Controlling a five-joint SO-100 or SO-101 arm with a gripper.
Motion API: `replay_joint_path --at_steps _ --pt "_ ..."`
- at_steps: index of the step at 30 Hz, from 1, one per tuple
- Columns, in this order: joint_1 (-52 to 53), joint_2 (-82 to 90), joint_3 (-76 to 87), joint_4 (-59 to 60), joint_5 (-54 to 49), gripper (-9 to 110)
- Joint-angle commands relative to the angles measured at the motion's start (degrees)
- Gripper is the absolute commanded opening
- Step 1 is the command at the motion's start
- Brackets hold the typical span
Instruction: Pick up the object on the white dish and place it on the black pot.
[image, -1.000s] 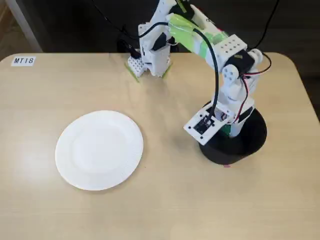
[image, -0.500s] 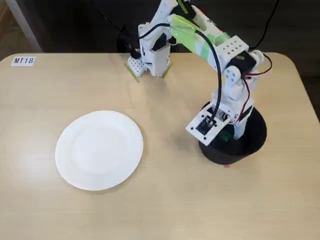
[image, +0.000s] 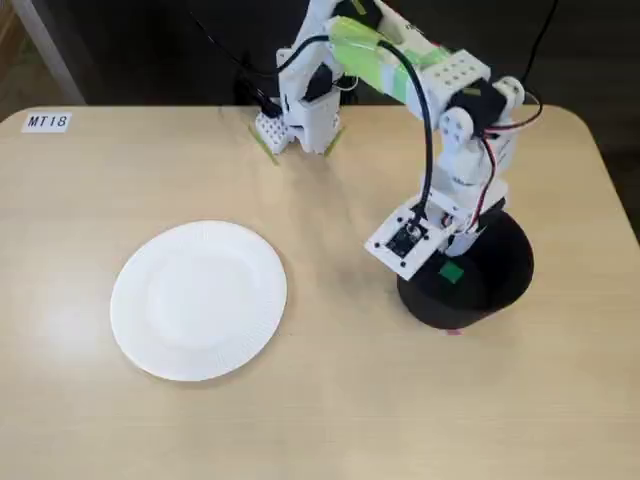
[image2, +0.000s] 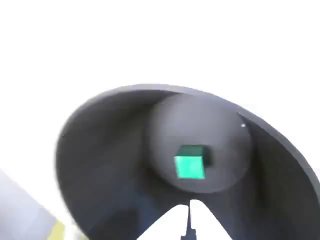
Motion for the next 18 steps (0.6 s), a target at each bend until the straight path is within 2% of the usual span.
replay_joint_path --at_steps 1,11,18 --pt "1.8 9.5 -2.1 0.9 -0.3 0" --pt "14.8 30.9 1.9 2.8 0.8 0" --pt "29.9 55.9 24.5 -7.6 2.7 0"
